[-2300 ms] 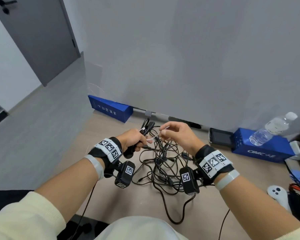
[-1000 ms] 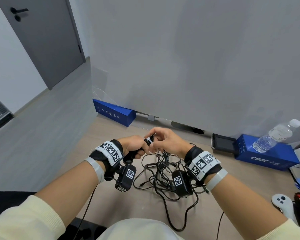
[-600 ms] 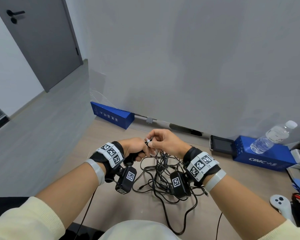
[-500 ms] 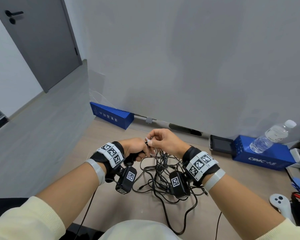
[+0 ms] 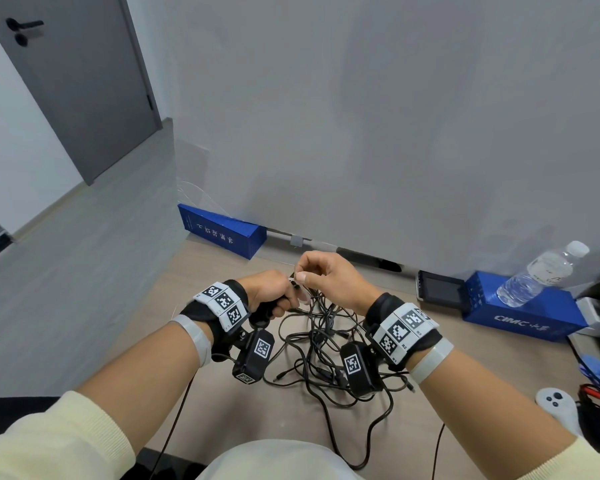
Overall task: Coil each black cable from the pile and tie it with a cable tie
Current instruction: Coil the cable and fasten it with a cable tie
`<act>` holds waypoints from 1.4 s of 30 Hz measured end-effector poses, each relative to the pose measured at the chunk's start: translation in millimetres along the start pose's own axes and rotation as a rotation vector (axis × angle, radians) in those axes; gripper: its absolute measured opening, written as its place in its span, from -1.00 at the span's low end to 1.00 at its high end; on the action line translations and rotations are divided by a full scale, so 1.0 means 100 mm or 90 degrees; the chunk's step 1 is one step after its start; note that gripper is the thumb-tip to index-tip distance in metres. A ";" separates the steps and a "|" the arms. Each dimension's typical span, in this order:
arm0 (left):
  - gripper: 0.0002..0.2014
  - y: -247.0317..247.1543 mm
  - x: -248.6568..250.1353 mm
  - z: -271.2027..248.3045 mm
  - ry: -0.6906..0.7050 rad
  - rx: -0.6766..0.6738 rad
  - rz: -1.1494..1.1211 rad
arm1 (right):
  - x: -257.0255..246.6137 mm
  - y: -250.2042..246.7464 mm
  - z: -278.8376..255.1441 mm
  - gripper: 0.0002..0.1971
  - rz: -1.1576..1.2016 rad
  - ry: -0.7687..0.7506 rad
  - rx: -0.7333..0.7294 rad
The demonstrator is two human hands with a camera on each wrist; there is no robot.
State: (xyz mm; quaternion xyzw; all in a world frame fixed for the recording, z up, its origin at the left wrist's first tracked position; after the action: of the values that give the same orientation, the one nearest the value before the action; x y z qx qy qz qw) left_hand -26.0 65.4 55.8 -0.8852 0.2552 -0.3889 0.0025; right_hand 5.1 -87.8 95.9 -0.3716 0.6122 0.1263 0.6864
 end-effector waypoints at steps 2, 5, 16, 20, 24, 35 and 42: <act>-0.81 -0.01 0.02 -0.01 0.005 -0.007 -0.013 | -0.04 -0.01 -0.01 -0.86 -0.033 -0.037 0.019; -0.76 -0.05 0.02 0.00 0.012 -0.006 -0.036 | -0.09 -0.01 -0.04 -0.86 0.010 -0.062 0.015; -0.81 -0.09 -0.13 0.05 0.019 0.001 -0.144 | -0.17 0.02 -0.04 -0.82 0.202 0.018 -0.052; -0.76 -0.15 -0.13 -0.01 0.009 -0.020 -0.204 | -0.09 0.02 -0.03 -0.79 0.142 0.073 -0.027; -0.71 -0.23 -0.04 -0.07 0.052 -0.035 -0.280 | 0.15 -0.09 -0.05 -0.75 0.178 0.195 -0.005; -0.83 -0.22 0.26 -0.22 0.203 0.091 -0.160 | 0.02 -0.19 0.03 -0.79 -0.030 0.147 0.001; -0.82 -0.14 0.30 -0.25 0.212 0.147 -0.055 | -0.05 -0.23 0.01 -0.70 -0.192 0.118 0.095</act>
State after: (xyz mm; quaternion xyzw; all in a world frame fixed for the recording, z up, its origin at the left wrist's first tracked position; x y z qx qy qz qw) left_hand -20.2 68.8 96.3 -0.8125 0.1674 -0.5566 0.0451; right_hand 18.8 -101.8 109.1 -0.4170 0.6179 -0.0584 0.6639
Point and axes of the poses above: each hand's wrist, its own z-axis towards the middle knuckle, its own y-axis out of the palm, x = y × z, the point moved 2 cm from there along z, towards the middle knuckle, and after that the axes turned 9 degrees about z, right-handed, at the moved point
